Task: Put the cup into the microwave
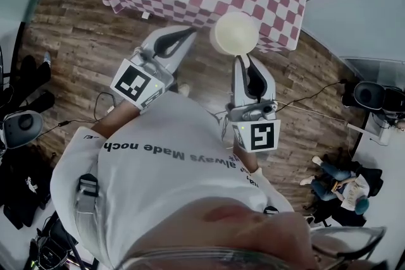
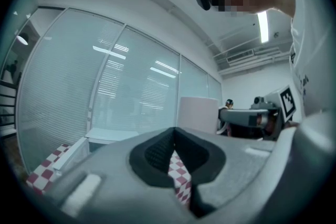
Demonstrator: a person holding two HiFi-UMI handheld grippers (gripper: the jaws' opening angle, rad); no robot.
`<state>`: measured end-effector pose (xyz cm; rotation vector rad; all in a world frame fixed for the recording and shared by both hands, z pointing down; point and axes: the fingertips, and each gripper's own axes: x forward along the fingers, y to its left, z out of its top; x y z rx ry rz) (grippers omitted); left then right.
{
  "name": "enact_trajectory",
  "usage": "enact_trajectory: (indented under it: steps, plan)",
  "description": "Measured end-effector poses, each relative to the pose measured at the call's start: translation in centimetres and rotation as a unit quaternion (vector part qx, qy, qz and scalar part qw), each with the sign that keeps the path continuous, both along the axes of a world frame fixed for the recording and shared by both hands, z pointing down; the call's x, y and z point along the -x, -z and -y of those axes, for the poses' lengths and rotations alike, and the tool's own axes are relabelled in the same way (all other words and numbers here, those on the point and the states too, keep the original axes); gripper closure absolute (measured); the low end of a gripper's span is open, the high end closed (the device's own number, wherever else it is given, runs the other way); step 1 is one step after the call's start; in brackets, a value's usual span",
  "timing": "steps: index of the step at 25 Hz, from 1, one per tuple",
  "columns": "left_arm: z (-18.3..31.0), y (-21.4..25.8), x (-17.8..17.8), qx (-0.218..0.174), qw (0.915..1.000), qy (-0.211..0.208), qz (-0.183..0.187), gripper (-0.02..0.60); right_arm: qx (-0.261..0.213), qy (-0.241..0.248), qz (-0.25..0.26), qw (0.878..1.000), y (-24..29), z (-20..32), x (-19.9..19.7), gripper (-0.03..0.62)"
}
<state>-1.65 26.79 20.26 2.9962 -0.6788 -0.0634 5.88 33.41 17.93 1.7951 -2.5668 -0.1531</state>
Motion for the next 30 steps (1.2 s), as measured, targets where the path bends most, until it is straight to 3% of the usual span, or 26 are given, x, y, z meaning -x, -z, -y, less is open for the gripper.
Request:
enact_trajectory:
  steps: [8, 23, 30]
  plan:
    - [7.7, -0.2, 1.0, -0.005, 0.9999, 0.004, -0.008, 0.578, -0.004, 0.003, -0.004, 1.0, -0.3, 7.4, 0.8, 0.554]
    - [28.9, 0.9, 2.9, -0.002, 0.9998, -0.007, -0.021, 0.578, -0.011, -0.01, -0.006, 1.0, 1.1, 28.9, 2.6, 0.554]
    - [34.9, -0.2, 3.5, 0.007, 0.9997, -0.007, -0.022, 0.578, -0.011, -0.013, -0.01, 1.0, 0.5, 34.8, 3.3, 0.554]
